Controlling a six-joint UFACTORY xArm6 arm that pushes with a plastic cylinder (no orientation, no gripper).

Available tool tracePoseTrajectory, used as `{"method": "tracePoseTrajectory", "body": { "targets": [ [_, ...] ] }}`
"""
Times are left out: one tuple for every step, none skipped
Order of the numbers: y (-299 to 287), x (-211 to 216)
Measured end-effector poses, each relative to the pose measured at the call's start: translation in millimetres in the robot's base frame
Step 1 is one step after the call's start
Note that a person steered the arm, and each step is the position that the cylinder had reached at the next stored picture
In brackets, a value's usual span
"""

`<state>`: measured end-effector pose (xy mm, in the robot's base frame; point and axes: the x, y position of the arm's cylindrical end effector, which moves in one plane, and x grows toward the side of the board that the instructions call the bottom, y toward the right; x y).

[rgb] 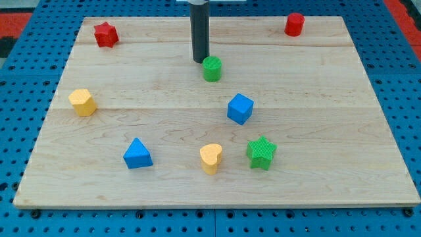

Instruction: Point your arm at the red circle

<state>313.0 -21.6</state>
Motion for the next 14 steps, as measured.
{"method": "tracePoseTrajectory", "body": {
  "targets": [
    [32.2,6.9],
    [29.7,44.5],
    [22.2,63.8],
    [53.3,40.7],
    [120.9,1.3],
    [141.8,-0.1],
    [161.9,-0.5],
    [183.5,-0.5],
    [193.5,-0.5],
    [195.3,-1.5],
    [195.3,-1.5],
    [198.5,5.9],
    [209.4,73.0],
    [228.9,129.0]
  ]
}}
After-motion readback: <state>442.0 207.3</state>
